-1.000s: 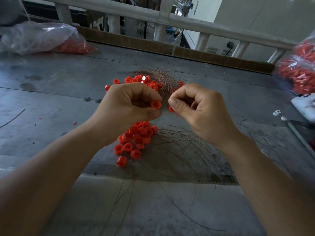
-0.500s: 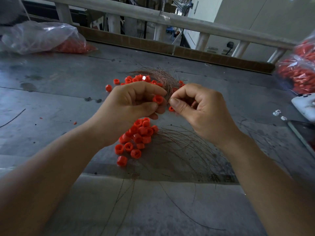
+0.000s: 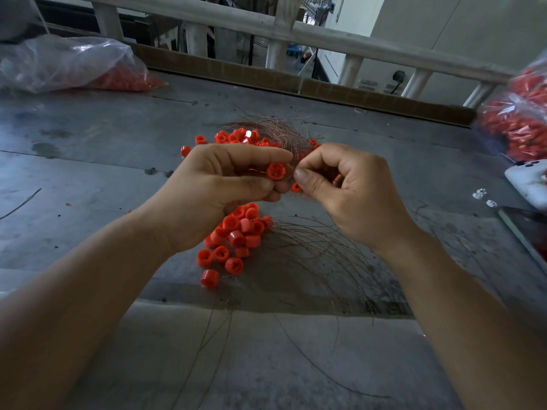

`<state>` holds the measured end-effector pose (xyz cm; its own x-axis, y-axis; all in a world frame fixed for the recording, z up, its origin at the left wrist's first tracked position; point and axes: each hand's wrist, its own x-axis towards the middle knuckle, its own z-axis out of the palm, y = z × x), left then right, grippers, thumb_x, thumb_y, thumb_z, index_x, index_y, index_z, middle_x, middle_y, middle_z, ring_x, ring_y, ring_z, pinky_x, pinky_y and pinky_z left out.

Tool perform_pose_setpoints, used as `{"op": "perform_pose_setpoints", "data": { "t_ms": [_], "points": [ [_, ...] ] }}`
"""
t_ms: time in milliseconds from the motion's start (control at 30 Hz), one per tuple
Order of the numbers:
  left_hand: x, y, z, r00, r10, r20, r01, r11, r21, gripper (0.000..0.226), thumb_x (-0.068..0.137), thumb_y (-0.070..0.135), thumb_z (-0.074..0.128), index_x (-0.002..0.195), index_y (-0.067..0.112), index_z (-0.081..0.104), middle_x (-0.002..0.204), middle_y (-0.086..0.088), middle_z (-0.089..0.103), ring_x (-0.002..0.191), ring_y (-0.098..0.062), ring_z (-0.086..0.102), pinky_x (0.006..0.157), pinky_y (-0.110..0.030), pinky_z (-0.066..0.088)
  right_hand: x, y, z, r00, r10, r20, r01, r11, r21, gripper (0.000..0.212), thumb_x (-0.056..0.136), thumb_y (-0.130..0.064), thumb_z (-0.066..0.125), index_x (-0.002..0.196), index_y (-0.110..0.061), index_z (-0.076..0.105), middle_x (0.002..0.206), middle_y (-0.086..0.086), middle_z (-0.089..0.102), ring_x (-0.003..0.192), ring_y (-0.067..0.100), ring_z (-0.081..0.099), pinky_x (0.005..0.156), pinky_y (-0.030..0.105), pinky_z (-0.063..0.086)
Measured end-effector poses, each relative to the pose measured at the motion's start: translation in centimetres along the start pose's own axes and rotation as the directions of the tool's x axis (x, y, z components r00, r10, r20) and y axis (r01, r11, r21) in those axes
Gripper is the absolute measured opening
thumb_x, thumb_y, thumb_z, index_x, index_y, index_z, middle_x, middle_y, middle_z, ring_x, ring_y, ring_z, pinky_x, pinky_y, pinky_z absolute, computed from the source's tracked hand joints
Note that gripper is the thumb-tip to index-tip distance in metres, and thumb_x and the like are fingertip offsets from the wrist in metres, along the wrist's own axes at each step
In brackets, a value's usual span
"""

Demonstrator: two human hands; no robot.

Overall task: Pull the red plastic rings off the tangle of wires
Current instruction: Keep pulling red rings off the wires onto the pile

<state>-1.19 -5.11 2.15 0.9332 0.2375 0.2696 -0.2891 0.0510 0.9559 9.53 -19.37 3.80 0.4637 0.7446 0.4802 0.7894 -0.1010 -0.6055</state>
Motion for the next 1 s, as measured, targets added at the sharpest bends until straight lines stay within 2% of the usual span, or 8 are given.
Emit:
{"op": "perform_pose_setpoints", "data": {
  "t_ms": [233, 333, 467, 567, 767, 933, 1000],
  "points": [
    [-0.06, -0.03, -0.01, 1.0, -0.007, 0.003, 0.007, 1.0, 0.014, 0.031, 0.067, 0.01, 0.066, 0.093, 0.025, 0.073, 0.085, 0.0, 0.074, 0.083, -0.011, 0.069, 0.072, -0.017, 0.052, -0.04, -0.18, -0.02, 0.999, 0.026, -0.028, -0.026, 1.0, 0.003, 0.014, 0.084, -0.012, 0.063, 0.07, -0.016, 0.061, 0.062, -0.009, 0.058, 0.056, 0.003, 0.051, 0.052, 0.011, 0.037],
    [-0.05, -0.02, -0.05, 1.0, -0.016, 0.002, 0.015, 1.0, 0.008, 0.035, 0.067, 0.005, 0.061, 0.089, 0.028, 0.074, 0.086, 0.001, 0.074, 0.084, -0.012, 0.069, 0.072, -0.016, 0.052, -0.03, -0.27, -0.02, 0.999, 0.029, -0.041, -0.029, 1.0, -0.002, 0.017, 0.083, -0.011, 0.063, 0.067, -0.017, 0.06, 0.059, -0.01, 0.057, 0.054, 0.003, 0.051, 0.051, 0.01, 0.036],
    [-0.11, 0.07, -0.02, 1.0, -0.02, 0.008, 0.02, 1.0, -0.012, 0.03, 0.064, 0.011, 0.068, 0.09, 0.026, 0.074, 0.088, -0.001, 0.074, 0.085, -0.013, 0.069, 0.073, -0.018, 0.053, -0.07, -0.34, -0.02, 0.998, 0.035, -0.052, -0.035, 0.999, 0.0, 0.017, 0.083, -0.012, 0.063, 0.067, -0.017, 0.06, 0.057, -0.01, 0.055, 0.052, 0.002, 0.049, 0.05, 0.01, 0.035],
    [-0.16, 0.08, 0.03, 1.0, -0.025, -0.004, 0.025, 0.999, -0.025, 0.036, 0.066, 0.004, 0.057, 0.092, 0.023, 0.073, 0.087, -0.001, 0.074, 0.083, -0.012, 0.07, 0.071, -0.017, 0.053, -0.11, -0.32, -0.06, 0.998, 0.03, -0.055, -0.03, 1.0, -0.001, 0.016, 0.083, -0.012, 0.063, 0.067, -0.015, 0.061, 0.058, -0.01, 0.056, 0.053, 0.001, 0.049, 0.05, 0.01, 0.035],
    [-0.22, 0.1, 0.18, 0.999, -0.035, 0.003, 0.035, 0.998, -0.045, 0.038, 0.066, 0.003, 0.053, 0.096, 0.021, 0.068, 0.087, -0.002, 0.074, 0.082, -0.011, 0.07, 0.071, -0.017, 0.053, -0.15, -0.27, -0.17, 0.998, 0.031, -0.062, -0.031, 0.999, -0.005, 0.018, 0.083, -0.012, 0.063, 0.066, -0.019, 0.059, 0.058, -0.013, 0.055, 0.052, 0.0, 0.048, 0.05, 0.009, 0.035],
    [-0.21, -0.02, 0.15, 1.0, -0.014, -0.015, 0.014, 0.999, -0.036, 0.035, 0.068, 0.004, 0.056, 0.093, 0.021, 0.071, 0.088, -0.002, 0.074, 0.083, -0.012, 0.07, 0.071, -0.018, 0.053, -0.15, -0.27, -0.14, 0.998, 0.03, -0.062, -0.03, 0.999, -0.011, 0.02, 0.083, -0.012, 0.063, 0.065, -0.021, 0.059, 0.057, -0.014, 0.053, 0.051, 0.0, 0.048, 0.049, 0.009, 0.035],
    [-0.14, -0.02, 0.07, 1.0, 0.0, -0.018, 0.0, 0.999, -0.034, 0.029, 0.071, 0.003, 0.062, 0.092, 0.021, 0.073, 0.088, -0.003, 0.073, 0.083, -0.013, 0.07, 0.072, -0.019, 0.053, -0.16, -0.23, -0.08, 0.998, 0.035, -0.058, -0.036, 0.999, -0.01, 0.018, 0.083, -0.012, 0.063, 0.066, -0.019, 0.06, 0.057, -0.014, 0.053, 0.051, -0.001, 0.047, 0.049, 0.01, 0.035]
  ]
}}
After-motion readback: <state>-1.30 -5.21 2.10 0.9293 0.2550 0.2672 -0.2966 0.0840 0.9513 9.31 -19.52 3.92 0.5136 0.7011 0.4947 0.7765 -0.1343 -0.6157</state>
